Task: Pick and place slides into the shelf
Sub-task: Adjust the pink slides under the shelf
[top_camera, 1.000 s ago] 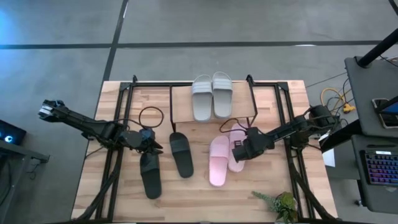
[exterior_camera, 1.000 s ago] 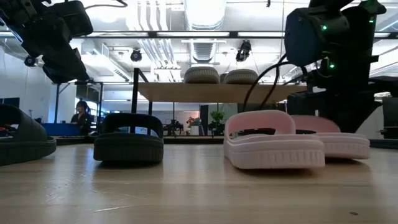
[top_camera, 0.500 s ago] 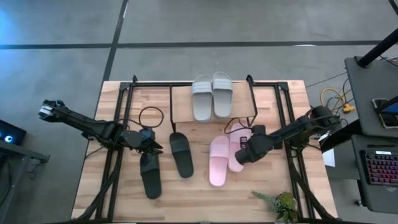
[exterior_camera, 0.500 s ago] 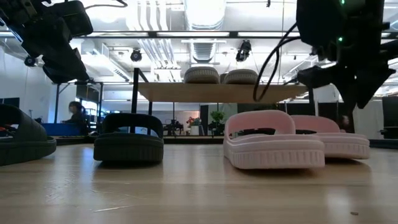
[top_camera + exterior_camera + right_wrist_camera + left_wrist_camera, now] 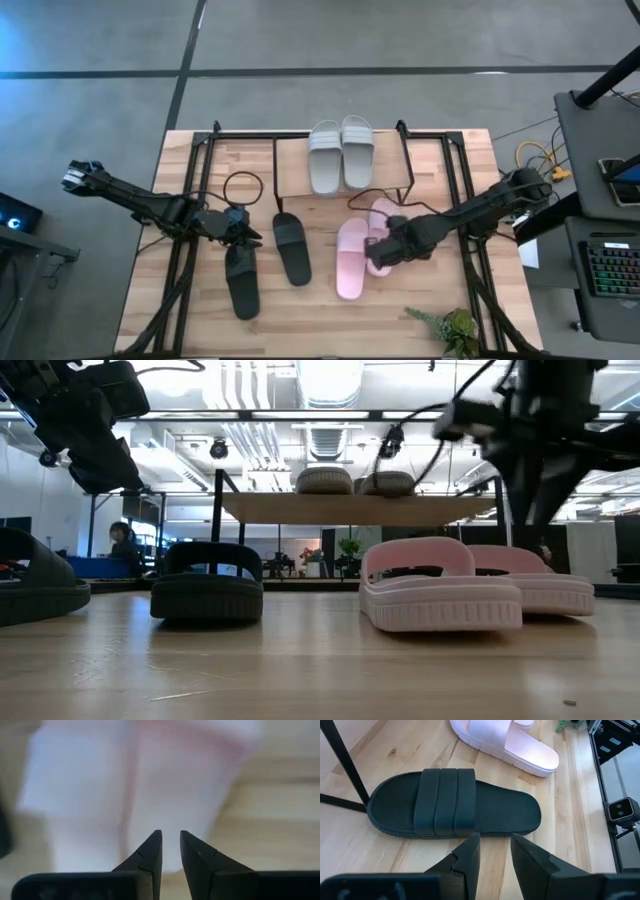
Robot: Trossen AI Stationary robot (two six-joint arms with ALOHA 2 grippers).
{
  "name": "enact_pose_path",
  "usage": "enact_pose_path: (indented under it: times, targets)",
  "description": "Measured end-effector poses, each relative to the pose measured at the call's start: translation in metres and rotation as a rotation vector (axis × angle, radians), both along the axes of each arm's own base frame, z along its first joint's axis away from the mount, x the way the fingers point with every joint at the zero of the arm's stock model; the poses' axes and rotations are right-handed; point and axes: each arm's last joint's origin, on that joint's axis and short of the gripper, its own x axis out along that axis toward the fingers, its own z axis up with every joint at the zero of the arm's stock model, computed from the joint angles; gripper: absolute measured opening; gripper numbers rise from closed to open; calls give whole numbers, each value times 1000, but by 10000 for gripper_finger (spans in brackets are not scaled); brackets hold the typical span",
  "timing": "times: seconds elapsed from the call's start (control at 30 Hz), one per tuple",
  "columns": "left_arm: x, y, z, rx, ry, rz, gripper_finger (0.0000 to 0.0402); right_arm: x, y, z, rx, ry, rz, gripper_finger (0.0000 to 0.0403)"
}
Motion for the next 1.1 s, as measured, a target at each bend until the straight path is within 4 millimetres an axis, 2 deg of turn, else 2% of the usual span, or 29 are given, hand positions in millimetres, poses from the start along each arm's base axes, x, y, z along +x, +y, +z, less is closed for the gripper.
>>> enact_pose_path:
  times: [0.23, 0.4, 0.6, 0.77, 0.93, 1.1]
  targets:
    - [0, 0, 0, 0, 0, -1, 95, 42, 31, -3, 85, -240, 77, 59]
    - [0, 0, 0, 9, -1, -7, 95, 70, 39, -18, 15, -210, 97, 59]
    - [0, 0, 0, 22, -2, -17, 95, 89, 32, -38, -90, -22, 68, 59]
    - [0, 0, 0, 26, -1, -20, 95, 105, 19, -38, -169, -28, 33, 59]
    - [0, 0, 0, 29, 0, -22, 95, 101, -4, -34, -268, 51, -47, 59]
    - [-1, 1, -1, 38, 5, -12, 95, 102, -15, -30, -289, 73, 11, 59]
